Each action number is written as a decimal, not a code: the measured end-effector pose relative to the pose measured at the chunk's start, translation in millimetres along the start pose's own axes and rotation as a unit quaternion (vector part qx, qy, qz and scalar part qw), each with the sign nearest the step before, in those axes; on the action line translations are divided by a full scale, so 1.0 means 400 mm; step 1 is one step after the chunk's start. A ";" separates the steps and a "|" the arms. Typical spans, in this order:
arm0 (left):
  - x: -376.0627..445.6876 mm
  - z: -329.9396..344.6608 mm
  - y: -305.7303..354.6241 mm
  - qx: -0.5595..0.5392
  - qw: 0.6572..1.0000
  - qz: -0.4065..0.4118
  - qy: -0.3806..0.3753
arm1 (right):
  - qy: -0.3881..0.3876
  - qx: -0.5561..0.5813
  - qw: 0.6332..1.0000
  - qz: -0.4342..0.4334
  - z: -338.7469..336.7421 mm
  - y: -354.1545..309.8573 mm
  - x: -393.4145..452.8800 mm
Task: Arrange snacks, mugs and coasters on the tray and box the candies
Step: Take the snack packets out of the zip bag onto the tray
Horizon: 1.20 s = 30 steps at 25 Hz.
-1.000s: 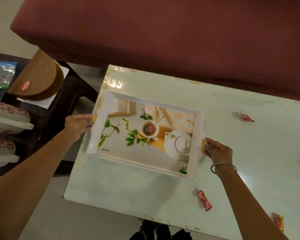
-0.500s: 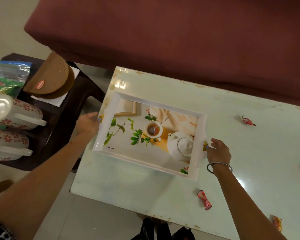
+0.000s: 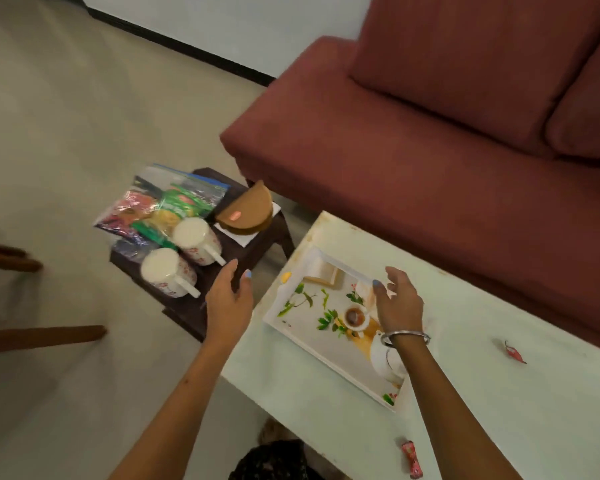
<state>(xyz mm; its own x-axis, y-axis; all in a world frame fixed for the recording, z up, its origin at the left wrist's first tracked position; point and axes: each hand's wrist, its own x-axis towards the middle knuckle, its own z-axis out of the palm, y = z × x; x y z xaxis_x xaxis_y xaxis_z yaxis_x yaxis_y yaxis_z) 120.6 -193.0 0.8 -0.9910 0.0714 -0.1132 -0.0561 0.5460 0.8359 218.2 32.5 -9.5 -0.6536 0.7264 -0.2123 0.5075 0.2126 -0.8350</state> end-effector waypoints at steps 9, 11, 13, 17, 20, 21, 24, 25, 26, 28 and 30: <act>0.186 -0.264 -0.042 -0.116 0.963 -0.188 0.155 | -0.163 -0.008 0.982 -0.098 0.312 -0.375 0.016; 0.274 -0.318 -0.106 -0.140 0.947 -0.241 0.160 | -0.185 -0.020 0.980 -0.076 0.409 -0.432 0.049; 0.351 -0.358 -0.160 -0.187 0.925 -0.294 0.153 | -0.192 -0.012 0.980 -0.046 0.497 -0.471 0.091; 0.496 -0.408 -0.262 -0.272 0.860 -0.413 0.127 | -0.192 0.021 0.981 0.031 0.705 -0.535 0.206; 0.586 -0.408 -0.337 -0.322 0.821 -0.464 0.083 | -0.190 -0.005 0.979 0.076 0.847 -0.531 0.297; 0.607 -0.405 -0.356 -0.333 0.815 -0.469 0.072 | -0.182 -0.020 0.979 0.085 0.880 -0.522 0.324; 0.657 -0.392 -0.391 -0.338 0.799 -0.488 0.099 | -0.176 -0.060 0.976 0.115 0.942 -0.501 0.386; 0.672 -0.385 -0.407 -0.335 0.791 -0.498 0.116 | -0.178 -0.063 0.974 0.127 0.961 -0.494 0.399; 0.681 -0.378 -0.418 -0.336 0.783 -0.506 0.138 | -0.178 -0.061 0.972 0.142 0.977 -0.486 0.408; 0.690 -0.374 -0.443 -0.337 0.773 -0.516 0.154 | -0.177 -0.047 0.966 0.183 1.002 -0.472 0.422; 0.693 -0.376 -0.453 -0.345 0.766 -0.521 0.153 | -0.169 -0.021 0.955 0.242 1.019 -0.465 0.438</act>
<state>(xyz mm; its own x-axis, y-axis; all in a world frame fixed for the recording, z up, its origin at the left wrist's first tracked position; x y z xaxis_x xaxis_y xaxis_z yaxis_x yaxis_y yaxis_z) -162.3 -397.7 -101.1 -0.3411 -0.3592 -0.8687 -0.7819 -0.4045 0.4743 -219.5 -146.0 -98.4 -0.4765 0.4953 -0.7264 0.8138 -0.0642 -0.5776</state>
